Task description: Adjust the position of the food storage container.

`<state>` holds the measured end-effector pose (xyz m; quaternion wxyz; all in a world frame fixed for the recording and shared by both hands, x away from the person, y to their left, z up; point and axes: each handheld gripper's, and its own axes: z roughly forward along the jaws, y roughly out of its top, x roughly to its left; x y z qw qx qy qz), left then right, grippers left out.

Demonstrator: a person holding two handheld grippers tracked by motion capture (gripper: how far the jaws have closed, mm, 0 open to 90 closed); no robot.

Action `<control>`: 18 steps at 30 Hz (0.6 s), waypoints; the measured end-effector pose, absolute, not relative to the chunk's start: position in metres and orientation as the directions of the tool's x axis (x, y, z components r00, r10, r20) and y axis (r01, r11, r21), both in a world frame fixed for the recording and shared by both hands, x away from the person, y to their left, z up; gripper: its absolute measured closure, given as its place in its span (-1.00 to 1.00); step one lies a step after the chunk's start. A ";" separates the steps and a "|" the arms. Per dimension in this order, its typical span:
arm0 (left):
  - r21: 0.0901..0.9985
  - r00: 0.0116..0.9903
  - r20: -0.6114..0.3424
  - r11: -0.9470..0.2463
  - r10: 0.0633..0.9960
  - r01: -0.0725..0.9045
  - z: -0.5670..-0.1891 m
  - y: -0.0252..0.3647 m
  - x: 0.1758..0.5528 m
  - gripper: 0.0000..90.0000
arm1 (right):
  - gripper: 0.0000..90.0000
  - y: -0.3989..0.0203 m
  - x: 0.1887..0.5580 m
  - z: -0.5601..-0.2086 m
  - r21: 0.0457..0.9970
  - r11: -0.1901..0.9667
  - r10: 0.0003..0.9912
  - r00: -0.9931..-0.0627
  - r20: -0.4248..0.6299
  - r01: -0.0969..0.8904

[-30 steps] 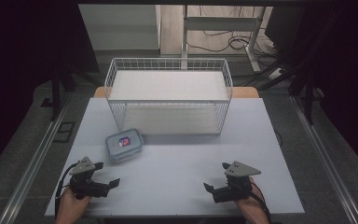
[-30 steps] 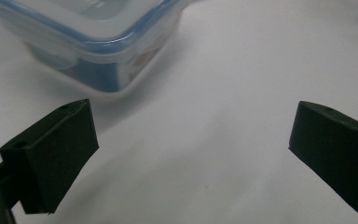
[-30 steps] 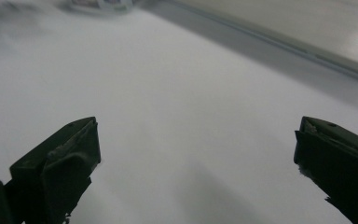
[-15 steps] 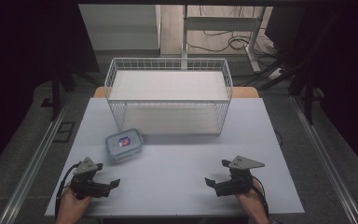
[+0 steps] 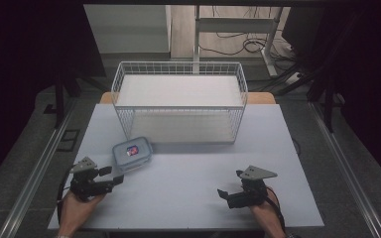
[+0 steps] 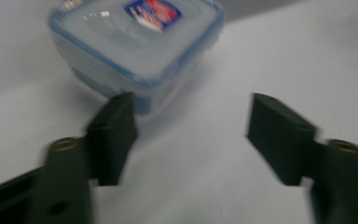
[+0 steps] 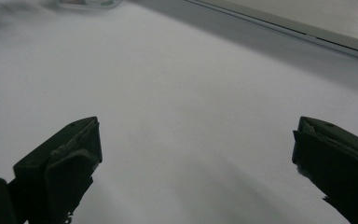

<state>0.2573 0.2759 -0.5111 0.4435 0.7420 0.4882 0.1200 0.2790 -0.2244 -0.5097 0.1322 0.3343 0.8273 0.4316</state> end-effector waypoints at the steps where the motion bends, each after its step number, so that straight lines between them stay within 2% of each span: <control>1: 0.775 0.495 -0.255 -0.130 0.831 0.618 -0.511 0.276 0.257 0.12 | -0.97 -0.224 0.279 -0.510 0.802 0.405 0.668 -0.741 0.069 0.439; 4: 0.786 0.480 -0.236 -0.124 0.845 0.605 -0.503 0.285 0.278 0.64 | -0.98 -0.222 0.279 -0.510 0.802 0.407 0.670 -0.740 0.064 0.437; 7: 0.793 0.462 -0.229 -0.111 0.857 0.599 -0.500 0.291 0.298 0.96 | -0.98 -0.222 0.279 -0.511 0.796 0.413 0.669 -0.740 0.063 0.442; 8: 0.795 0.455 -0.230 -0.103 0.861 0.597 -0.500 0.292 0.302 1.00 | -0.98 -0.221 0.280 -0.511 0.794 0.413 0.670 -0.740 0.067 0.446; 18: 0.789 0.383 -0.171 -0.106 0.908 0.606 -0.507 0.284 0.358 1.00 | -0.98 -0.220 0.280 -0.512 0.788 0.420 0.668 -0.741 0.066 0.449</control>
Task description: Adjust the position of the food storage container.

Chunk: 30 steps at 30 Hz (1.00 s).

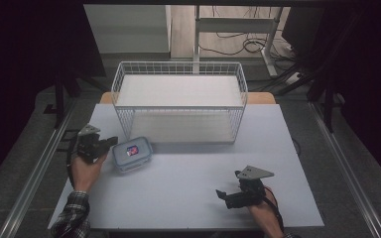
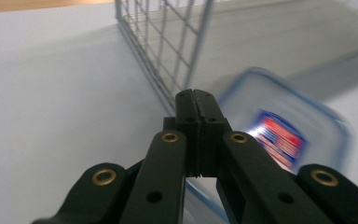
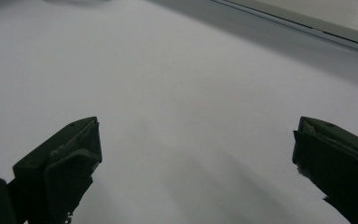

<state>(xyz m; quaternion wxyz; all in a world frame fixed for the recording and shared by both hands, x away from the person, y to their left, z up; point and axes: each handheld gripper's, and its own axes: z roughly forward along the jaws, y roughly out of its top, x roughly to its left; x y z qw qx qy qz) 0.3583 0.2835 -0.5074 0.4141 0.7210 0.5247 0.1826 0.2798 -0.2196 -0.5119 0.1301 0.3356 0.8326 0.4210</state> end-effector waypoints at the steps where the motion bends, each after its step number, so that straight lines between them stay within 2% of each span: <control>1: 0.783 0.375 -0.171 -0.105 0.911 0.612 -0.510 0.283 0.363 1.00 | -0.98 -0.220 0.280 -0.512 0.789 0.420 0.668 -0.742 0.066 0.448; 3: 0.765 0.380 -0.193 -0.104 0.905 0.636 -0.517 0.281 0.373 1.00 | -0.98 -0.220 0.280 -0.512 0.790 0.419 0.667 -0.742 0.068 0.448; 10: 0.751 0.415 -0.217 -0.121 0.883 0.650 -0.518 0.273 0.371 1.00 | -0.98 -0.220 0.280 -0.512 0.787 0.424 0.664 -0.745 0.067 0.449; 18: 0.717 0.506 -0.203 -0.224 0.838 0.660 -0.519 0.243 0.356 1.00 | -0.98 -0.220 0.279 -0.511 0.790 0.427 0.661 -0.748 0.061 0.441; 26: 0.699 0.595 -0.278 -0.267 0.754 0.664 -0.520 0.212 0.350 1.00 | -0.98 -0.220 0.278 -0.511 0.787 0.429 0.659 -0.750 0.062 0.442; 30: 0.691 0.630 -0.285 -0.300 0.723 0.657 -0.519 0.195 0.347 1.00 | -0.98 -0.219 0.279 -0.511 0.786 0.430 0.659 -0.749 0.063 0.444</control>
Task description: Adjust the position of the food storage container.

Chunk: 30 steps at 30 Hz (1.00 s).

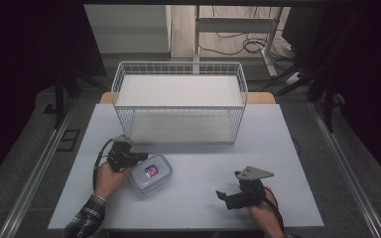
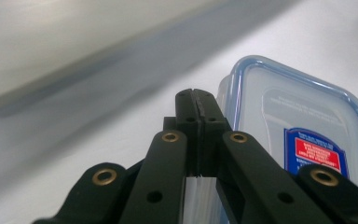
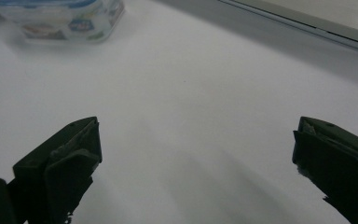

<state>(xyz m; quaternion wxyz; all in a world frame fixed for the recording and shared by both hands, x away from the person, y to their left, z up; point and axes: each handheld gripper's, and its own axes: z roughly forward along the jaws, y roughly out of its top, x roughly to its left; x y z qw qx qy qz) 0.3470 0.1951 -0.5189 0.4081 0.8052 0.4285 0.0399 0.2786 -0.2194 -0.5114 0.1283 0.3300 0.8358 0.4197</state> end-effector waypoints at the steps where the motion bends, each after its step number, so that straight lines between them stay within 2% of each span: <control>1: 0.689 0.640 -0.287 -0.311 0.712 0.655 -0.519 0.189 0.346 1.00 | -0.98 -0.219 0.279 -0.512 0.787 0.430 0.659 -0.750 0.062 0.443; 4: 0.685 0.675 -0.290 -0.345 0.679 0.641 -0.519 0.172 0.344 1.00 | -0.99 -0.219 0.279 -0.513 0.783 0.429 0.661 -0.747 0.067 0.450; 6: 0.708 0.673 -0.218 -0.360 0.707 0.608 -0.511 0.168 0.339 1.00 | -0.99 -0.218 0.279 -0.514 0.782 0.424 0.668 -0.741 0.070 0.456; 7: 0.708 0.673 -0.218 -0.360 0.707 0.608 -0.511 0.168 0.339 1.00 | -0.99 -0.218 0.279 -0.514 0.782 0.424 0.668 -0.741 0.070 0.456; 8: 0.731 0.643 -0.146 -0.356 0.752 0.582 -0.505 0.174 0.334 1.00 | -1.00 -0.217 0.279 -0.515 0.782 0.423 0.673 -0.737 0.067 0.458; 9: 0.741 0.623 -0.120 -0.348 0.773 0.574 -0.501 0.181 0.328 1.00 | -1.00 -0.216 0.279 -0.516 0.783 0.423 0.674 -0.736 0.065 0.457; 13: 0.765 0.579 -0.142 -0.282 0.803 0.579 -0.500 0.198 0.311 1.00 | -1.00 -0.214 0.279 -0.517 0.789 0.415 0.682 -0.729 0.061 0.454; 14: 0.762 0.551 -0.161 -0.252 0.819 0.597 -0.503 0.209 0.294 1.00 | -1.00 -0.213 0.278 -0.517 0.793 0.406 0.690 -0.721 0.059 0.454; 21: 0.726 0.513 -0.194 -0.229 0.836 0.648 -0.515 0.225 0.251 1.00 | -1.00 -0.211 0.280 -0.515 0.795 0.399 0.699 -0.713 0.059 0.457; 30: 0.674 0.497 -0.202 -0.249 0.844 0.696 -0.524 0.207 0.252 1.00 | -1.00 -0.207 0.284 -0.511 0.775 0.413 0.688 -0.721 0.079 0.478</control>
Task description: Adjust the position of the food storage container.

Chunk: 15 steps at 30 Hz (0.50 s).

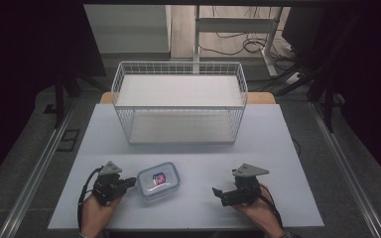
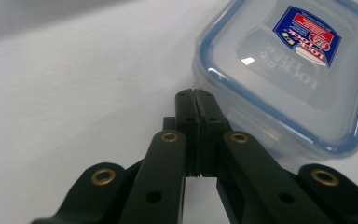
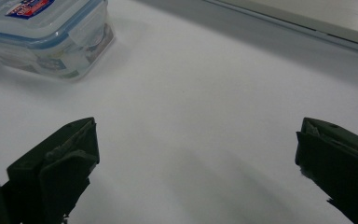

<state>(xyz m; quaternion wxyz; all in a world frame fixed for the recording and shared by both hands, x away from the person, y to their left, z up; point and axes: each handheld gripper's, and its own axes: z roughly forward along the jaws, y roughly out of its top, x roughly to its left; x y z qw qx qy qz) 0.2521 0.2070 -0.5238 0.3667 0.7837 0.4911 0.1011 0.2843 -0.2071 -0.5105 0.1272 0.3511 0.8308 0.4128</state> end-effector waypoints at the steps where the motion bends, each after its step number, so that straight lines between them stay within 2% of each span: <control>1: 0.678 0.502 -0.207 -0.246 0.840 0.692 -0.523 0.204 0.255 1.00 | -1.00 -0.206 0.286 -0.510 0.768 0.419 0.686 -0.723 0.082 0.485; 2: 0.678 0.502 -0.207 -0.246 0.840 0.692 -0.523 0.204 0.255 1.00 | -1.00 -0.206 0.286 -0.510 0.768 0.419 0.686 -0.723 0.082 0.485; 5: 0.681 0.518 -0.232 -0.243 0.823 0.691 -0.524 0.195 0.262 1.00 | -0.77 -0.203 0.288 -0.505 0.762 0.414 0.681 -0.725 0.103 0.498; 8: 0.685 0.529 -0.233 -0.249 0.816 0.685 -0.523 0.187 0.271 1.00 | -0.41 -0.201 0.288 -0.501 0.754 0.435 0.668 -0.738 0.096 0.492; 9: 0.687 0.533 -0.235 -0.249 0.813 0.683 -0.523 0.184 0.274 1.00 | -0.33 -0.201 0.289 -0.501 0.752 0.441 0.660 -0.745 0.098 0.490; 10: 0.687 0.533 -0.235 -0.249 0.813 0.683 -0.523 0.184 0.274 1.00 | -0.33 -0.201 0.289 -0.501 0.752 0.441 0.660 -0.745 0.098 0.490; 11: 0.689 0.534 -0.238 -0.247 0.811 0.682 -0.523 0.181 0.277 1.00 | -0.10 -0.199 0.290 -0.500 0.747 0.446 0.658 -0.746 0.101 0.493; 12: 0.689 0.536 -0.241 -0.246 0.809 0.682 -0.523 0.179 0.280 1.00 | -0.10 -0.199 0.290 -0.500 0.747 0.446 0.658 -0.746 0.101 0.493; 13: 0.692 0.537 -0.253 -0.238 0.805 0.682 -0.524 0.174 0.285 1.00 | 0.03 -0.197 0.293 -0.500 0.748 0.446 0.644 -0.756 0.114 0.492; 14: 0.692 0.537 -0.253 -0.238 0.805 0.682 -0.524 0.174 0.285 1.00 | 0.03 -0.197 0.293 -0.500 0.748 0.446 0.644 -0.756 0.114 0.492; 15: 0.694 0.542 -0.256 -0.238 0.801 0.680 -0.525 0.169 0.290 1.00 | 0.19 -0.194 0.297 -0.500 0.747 0.446 0.640 -0.759 0.118 0.493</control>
